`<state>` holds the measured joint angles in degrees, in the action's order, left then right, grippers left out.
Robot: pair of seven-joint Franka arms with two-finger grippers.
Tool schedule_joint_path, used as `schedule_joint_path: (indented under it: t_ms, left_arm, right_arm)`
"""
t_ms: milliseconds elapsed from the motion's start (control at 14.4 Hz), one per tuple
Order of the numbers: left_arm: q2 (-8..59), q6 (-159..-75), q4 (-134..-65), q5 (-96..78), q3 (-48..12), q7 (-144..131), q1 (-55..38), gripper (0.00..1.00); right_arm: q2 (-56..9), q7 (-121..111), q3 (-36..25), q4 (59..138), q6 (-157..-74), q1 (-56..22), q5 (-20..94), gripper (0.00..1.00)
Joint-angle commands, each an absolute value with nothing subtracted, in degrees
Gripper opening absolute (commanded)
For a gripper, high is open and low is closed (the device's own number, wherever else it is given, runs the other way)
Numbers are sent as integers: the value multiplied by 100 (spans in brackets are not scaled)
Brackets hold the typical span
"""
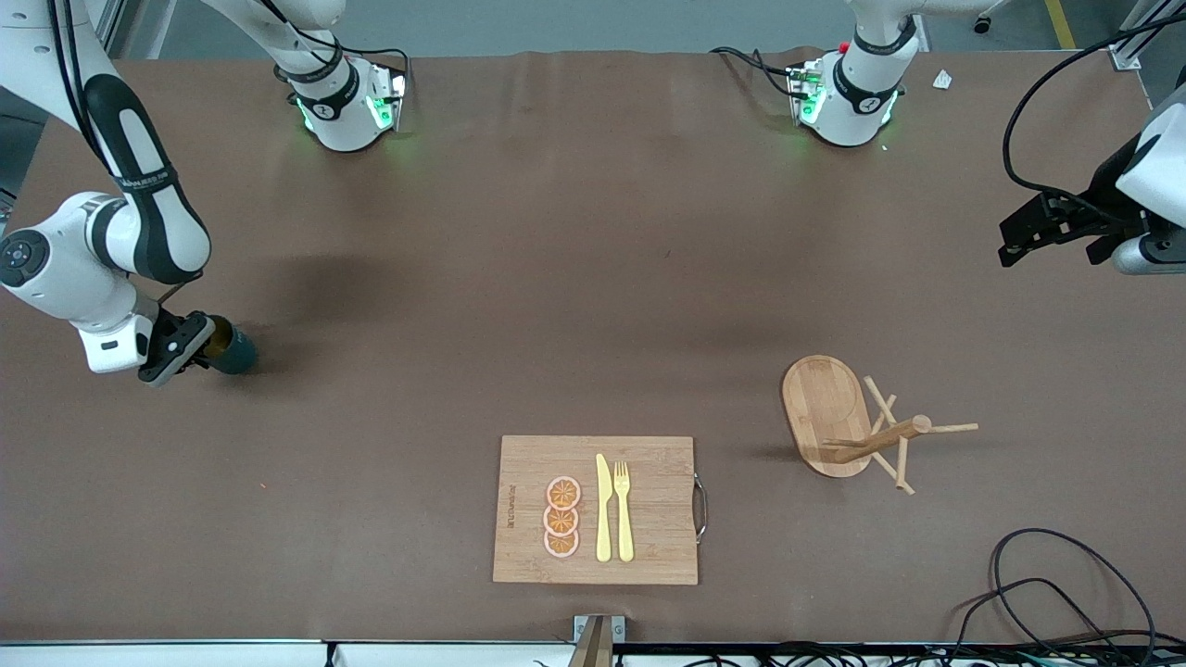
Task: Transfer cup from left to right arm and place
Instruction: 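Lower the teal mug onto the table with the right gripper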
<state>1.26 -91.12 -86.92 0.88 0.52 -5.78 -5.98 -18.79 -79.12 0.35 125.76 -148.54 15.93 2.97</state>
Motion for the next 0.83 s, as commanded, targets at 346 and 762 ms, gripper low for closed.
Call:
schedule_joint_path:
  t_ms: [346, 762]
  left_arm:
    - [176, -9009, -8552, 70, 70, -606, -615, 100]
    - [184, -9009, -8543, 70, 70, -606, -615, 100]
  right_arm:
    - [-2021, -9545, 105, 12568, -14880, 1688, 1617, 0]
    - [-2136, -9510, 105, 12331, -14678, 1670, 1626, 54]
